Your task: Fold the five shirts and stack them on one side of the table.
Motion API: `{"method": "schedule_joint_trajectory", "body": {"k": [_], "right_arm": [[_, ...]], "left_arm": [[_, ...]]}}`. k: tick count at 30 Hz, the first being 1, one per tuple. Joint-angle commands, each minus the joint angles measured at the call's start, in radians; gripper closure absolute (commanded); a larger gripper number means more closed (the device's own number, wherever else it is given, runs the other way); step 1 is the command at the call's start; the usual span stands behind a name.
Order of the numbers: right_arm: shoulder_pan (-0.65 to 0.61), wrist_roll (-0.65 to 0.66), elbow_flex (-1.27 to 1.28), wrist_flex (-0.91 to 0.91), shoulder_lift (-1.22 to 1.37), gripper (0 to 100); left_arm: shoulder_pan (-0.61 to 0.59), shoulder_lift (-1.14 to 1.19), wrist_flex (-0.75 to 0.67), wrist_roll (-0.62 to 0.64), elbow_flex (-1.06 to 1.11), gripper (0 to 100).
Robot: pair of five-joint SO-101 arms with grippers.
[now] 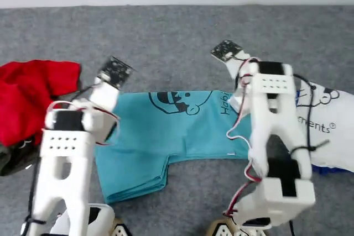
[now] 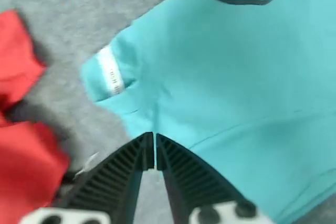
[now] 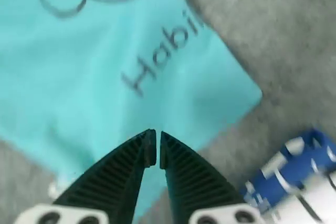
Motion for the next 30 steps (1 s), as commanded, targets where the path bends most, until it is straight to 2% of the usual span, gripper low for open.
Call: {"method": "schedule_joint_trajectory", "body": {"k": [1, 6, 15, 24, 30], "right_arm": [[-0.016, -0.058, -0.012, -0.139, 0.079, 98.9], [0.022, -0.060, -0.012, -0.298, 0.199, 98.8], [0.048, -0.060, -0.025, -0.389, 0.277, 98.8], [0.076, -0.060, -0.226, -0.292, 0.375, 98.8], [0.117, -0.060, -0.388, -0.174, 0.440, 98.8]], "left_arm": [[0.055, -0.018, -0.101, 0.018, 0.070, 98], [0.054, -0.018, -0.232, 0.017, 0.177, 98], [0.054, 0.038, -0.241, 0.014, 0.223, 98], [0.054, 0.436, -0.233, 0.014, 0.061, 98], [0.052, 0.525, -0.181, 0.012, -0.007, 99]]}}
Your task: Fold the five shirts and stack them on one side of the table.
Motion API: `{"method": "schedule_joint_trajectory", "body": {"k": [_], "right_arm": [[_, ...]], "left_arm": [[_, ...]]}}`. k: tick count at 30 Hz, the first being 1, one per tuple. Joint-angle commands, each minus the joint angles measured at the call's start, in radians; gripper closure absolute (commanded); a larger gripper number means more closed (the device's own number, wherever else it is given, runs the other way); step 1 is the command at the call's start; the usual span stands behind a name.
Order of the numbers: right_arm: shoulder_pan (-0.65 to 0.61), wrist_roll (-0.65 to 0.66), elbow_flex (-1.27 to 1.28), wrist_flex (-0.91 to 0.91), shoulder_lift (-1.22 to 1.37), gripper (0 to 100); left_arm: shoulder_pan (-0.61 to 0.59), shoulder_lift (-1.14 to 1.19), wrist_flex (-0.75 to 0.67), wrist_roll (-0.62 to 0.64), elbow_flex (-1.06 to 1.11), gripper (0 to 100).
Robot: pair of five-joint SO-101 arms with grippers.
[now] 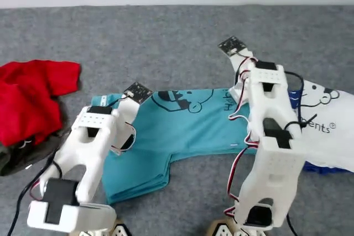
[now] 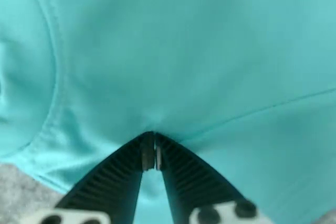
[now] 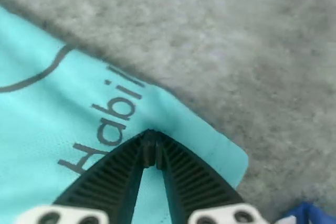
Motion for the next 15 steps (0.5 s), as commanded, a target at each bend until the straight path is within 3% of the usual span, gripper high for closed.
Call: {"method": "schedule_joint_trajectory", "body": {"k": [1, 9, 15], "right_arm": [[0.036, -0.011, -0.129, 0.081, -0.001, 98.8], [-0.030, -0.017, -0.379, 0.426, -0.027, 98.5], [-0.113, -0.038, -0.423, 0.667, -0.073, 98.7]], "left_arm": [[0.003, 0.008, 0.020, 0.000, -0.047, 99], [0.005, -0.164, 0.083, 0.011, -0.077, 99], [0.003, -0.304, 0.103, 0.080, -0.151, 98]]}}
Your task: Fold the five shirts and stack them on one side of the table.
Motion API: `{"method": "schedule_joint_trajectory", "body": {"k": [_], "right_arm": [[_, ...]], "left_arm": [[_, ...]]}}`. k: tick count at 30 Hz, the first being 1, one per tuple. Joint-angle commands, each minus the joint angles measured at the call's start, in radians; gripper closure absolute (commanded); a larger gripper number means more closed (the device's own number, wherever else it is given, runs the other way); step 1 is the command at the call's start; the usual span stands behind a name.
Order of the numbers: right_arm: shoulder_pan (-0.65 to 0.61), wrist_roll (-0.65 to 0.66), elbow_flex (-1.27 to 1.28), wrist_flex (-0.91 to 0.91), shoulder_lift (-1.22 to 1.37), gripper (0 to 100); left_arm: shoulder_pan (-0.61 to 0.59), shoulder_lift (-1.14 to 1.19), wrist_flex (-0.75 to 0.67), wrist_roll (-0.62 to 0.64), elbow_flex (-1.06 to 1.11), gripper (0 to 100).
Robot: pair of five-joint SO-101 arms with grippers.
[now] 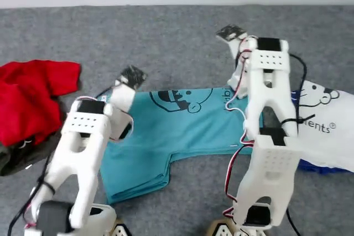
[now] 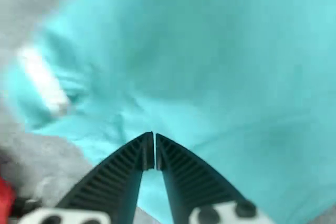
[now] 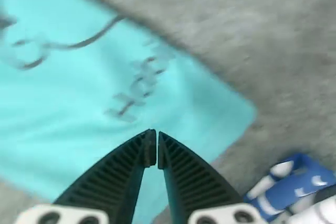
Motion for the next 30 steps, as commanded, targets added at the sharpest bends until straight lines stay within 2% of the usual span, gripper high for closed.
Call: {"method": "schedule_joint_trajectory", "body": {"k": [1, 4, 8, 13, 17, 20, 24, 30], "right_arm": [[-0.048, -0.051, -0.057, 0.130, -0.081, 98.8], [-0.070, -0.110, -0.052, 0.203, -0.085, 98.8], [-0.074, -0.180, 0.043, 0.205, -0.108, 98.9], [-0.064, -0.199, 0.230, 0.202, -0.120, 98.9], [-0.007, -0.193, 0.397, 0.097, -0.116, 98.9], [0.039, -0.138, 0.491, 0.008, -0.116, 98.8], [0.047, -0.118, 0.485, 0.030, -0.143, 98.8], [-0.059, -0.124, 0.381, 0.182, -0.302, 98.8]], "left_arm": [[-0.005, -0.051, 0.015, 0.026, -0.084, 98], [-0.040, 0.031, 0.014, 0.020, -0.137, 98], [-0.083, 0.164, 0.061, 0.003, -0.232, 98], [-0.152, 0.213, 0.080, -0.002, -0.298, 98], [-0.189, 0.219, 0.078, -0.003, -0.312, 98], [-0.196, 0.221, 0.081, -0.005, -0.309, 98], [-0.198, 0.215, 0.086, -0.034, -0.306, 98], [-0.227, 0.212, 0.126, -0.040, -0.328, 98]]}}
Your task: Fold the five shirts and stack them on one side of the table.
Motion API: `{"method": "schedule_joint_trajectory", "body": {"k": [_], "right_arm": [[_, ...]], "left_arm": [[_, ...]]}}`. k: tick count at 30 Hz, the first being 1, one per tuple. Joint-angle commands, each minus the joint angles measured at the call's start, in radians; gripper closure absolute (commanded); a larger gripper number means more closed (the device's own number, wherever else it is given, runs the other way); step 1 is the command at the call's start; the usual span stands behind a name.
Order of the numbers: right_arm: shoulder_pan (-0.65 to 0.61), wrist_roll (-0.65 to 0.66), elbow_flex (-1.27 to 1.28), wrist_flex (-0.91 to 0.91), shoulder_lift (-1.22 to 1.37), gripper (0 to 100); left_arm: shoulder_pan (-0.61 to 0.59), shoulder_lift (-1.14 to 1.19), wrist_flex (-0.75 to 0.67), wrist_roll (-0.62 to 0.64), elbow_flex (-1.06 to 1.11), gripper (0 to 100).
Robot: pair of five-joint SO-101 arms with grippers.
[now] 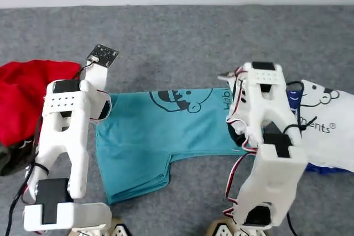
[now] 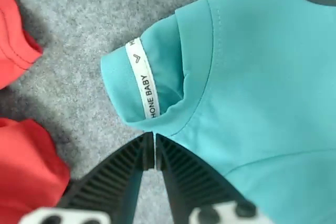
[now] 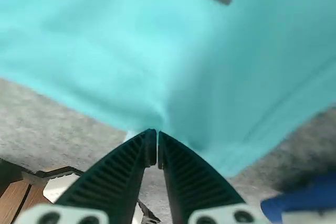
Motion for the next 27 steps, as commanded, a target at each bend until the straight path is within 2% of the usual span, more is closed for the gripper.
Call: {"method": "schedule_joint_trajectory", "body": {"k": [1, 6, 15, 21, 27], "right_arm": [[-0.096, 0.008, -0.089, 0.090, -0.165, 98.8], [-0.277, -0.040, -0.091, 0.085, -0.257, 98.8], [-0.562, -0.160, -0.091, -0.045, -0.101, 98.8], [-0.699, -0.212, -0.091, -0.143, -0.028, 98.8], [-0.759, -0.216, -0.091, -0.137, -0.071, 98.8]], "left_arm": [[-0.038, -0.014, 0.054, -0.011, -0.065, 98], [-0.120, -0.014, 0.103, -0.011, -0.108, 99], [-0.224, -0.014, 0.104, -0.005, -0.122, 99], [-0.414, -0.034, 0.106, -0.005, -0.134, 99], [-0.585, -0.230, 0.098, -0.005, -0.105, 99]]}}
